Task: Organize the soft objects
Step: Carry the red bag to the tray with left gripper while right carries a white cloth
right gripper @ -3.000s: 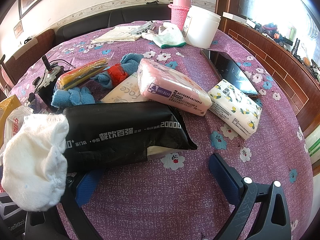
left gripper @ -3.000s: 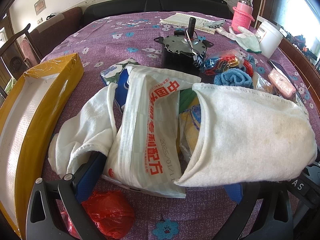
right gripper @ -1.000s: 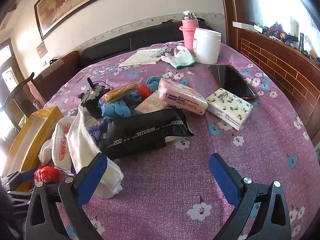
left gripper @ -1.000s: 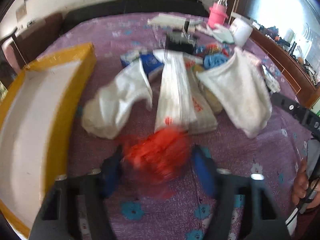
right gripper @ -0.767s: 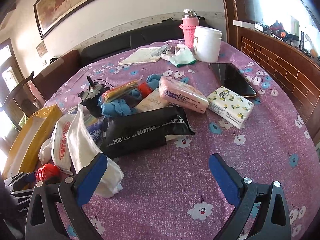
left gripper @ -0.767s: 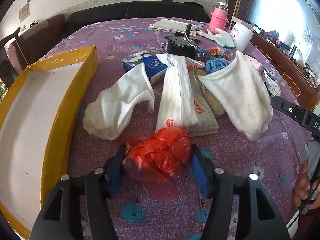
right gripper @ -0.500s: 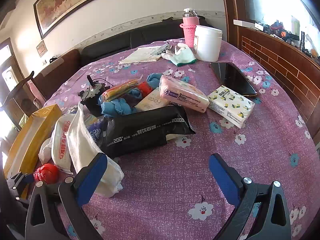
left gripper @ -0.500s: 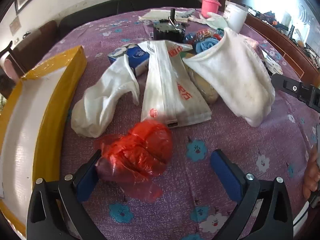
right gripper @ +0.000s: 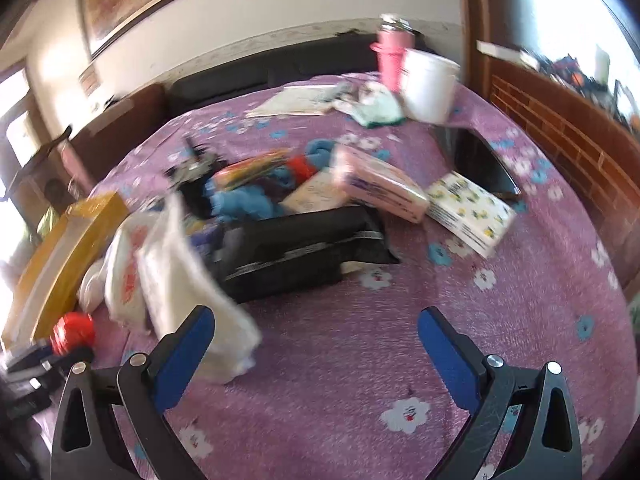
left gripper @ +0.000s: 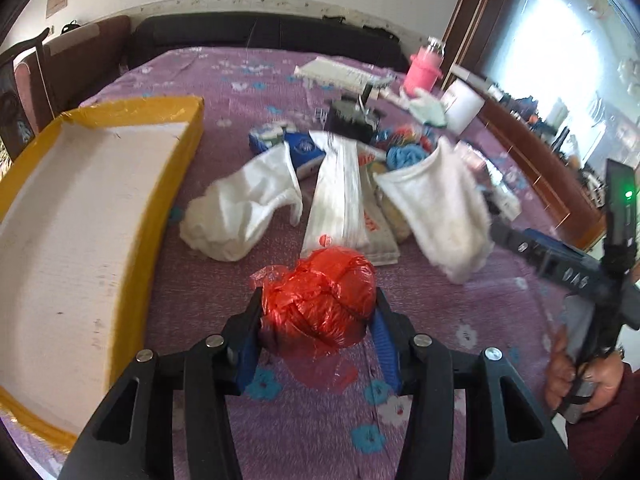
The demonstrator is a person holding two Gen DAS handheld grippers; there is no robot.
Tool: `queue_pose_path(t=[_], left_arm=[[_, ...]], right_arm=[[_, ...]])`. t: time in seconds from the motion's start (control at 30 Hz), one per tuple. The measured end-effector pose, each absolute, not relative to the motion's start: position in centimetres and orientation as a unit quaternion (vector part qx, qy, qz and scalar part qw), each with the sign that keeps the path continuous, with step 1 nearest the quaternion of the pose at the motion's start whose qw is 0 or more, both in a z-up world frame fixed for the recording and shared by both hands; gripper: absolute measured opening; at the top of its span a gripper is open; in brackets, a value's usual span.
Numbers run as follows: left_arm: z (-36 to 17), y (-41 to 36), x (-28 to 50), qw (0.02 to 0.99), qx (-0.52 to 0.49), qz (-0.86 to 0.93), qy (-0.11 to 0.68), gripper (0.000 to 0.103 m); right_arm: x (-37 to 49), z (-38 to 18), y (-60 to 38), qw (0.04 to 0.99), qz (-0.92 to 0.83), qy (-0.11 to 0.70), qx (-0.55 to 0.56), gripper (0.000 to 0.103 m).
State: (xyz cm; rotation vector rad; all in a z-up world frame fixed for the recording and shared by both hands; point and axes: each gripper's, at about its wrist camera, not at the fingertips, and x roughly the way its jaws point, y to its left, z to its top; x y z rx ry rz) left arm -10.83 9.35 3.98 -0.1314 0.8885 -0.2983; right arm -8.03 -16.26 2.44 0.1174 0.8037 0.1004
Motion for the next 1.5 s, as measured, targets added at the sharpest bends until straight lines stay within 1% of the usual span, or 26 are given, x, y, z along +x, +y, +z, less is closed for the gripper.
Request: queue_pose_path(t=[0.2,0.23,0.27,0.33,0.4,0.43,0.5,0.77,0.93,1.07,1.3,1.5], left_arm=[[6.1,11.4,-12.5,0.897,-0.087,-0.151,0.406,0.048],[6.4,11.6,-12.5,0.898,-0.087,-0.151,0.404,0.048],[6.7,11.9,-12.7,0.899,-0.088,-0.150,0.401,0.048],[7.1,12.7,-13.0,0.902,-0.091,-0.146,0.396,0.048],[7.4,13.6,-13.2,0.903,-0.096,-0.142,0.393,0.048],[7.6,14.3,-13.3,0.904,-0.101,-0.140,0.391,0.048],[8.0,15.5,-13.4,0.907,-0.107,-0.135,0.385,0.048],[9.3,20.9,-12.2,0.911,-0.129,-0.113,0.375,0.048],[9.9,23.0,-9.5,0.913,-0.112,-0.093,0.381,0.048],[9.4,24.4,-5.9,0.907,-0.110,-0.085,0.398,0.048],[5.8,28.1,1.8,0.860,-0.216,-0.086,0.453,0.048],[3.7,30.4,5.8,0.848,-0.252,-0.056,0.462,0.049]], right_arm=[[-7.5,3.2,-10.3,0.919,0.071,0.385,-0.050,0.102],[-7.2,3.0,-9.2,0.918,0.072,0.385,-0.069,0.101],[-7.0,2.8,-8.7,0.916,0.071,0.388,-0.079,0.096],[-6.5,2.1,-7.5,0.911,0.066,0.395,-0.102,0.078],[-6.4,1.5,-6.9,0.905,0.063,0.407,-0.110,0.032],[-6.4,1.4,-7.0,0.902,0.068,0.416,-0.098,0.026],[-6.7,1.8,-7.5,0.903,0.072,0.416,-0.078,0.022],[-9.3,7.3,-9.0,0.914,0.108,0.391,-0.012,0.021],[-7.8,9.7,-6.1,0.891,0.189,0.408,0.057,0.022],[-4.6,9.5,-2.1,0.855,0.249,0.438,0.119,0.022],[1.9,7.8,6.1,0.807,0.293,0.482,0.175,0.022],[7.0,5.7,10.0,0.792,0.278,0.510,0.187,0.024]])
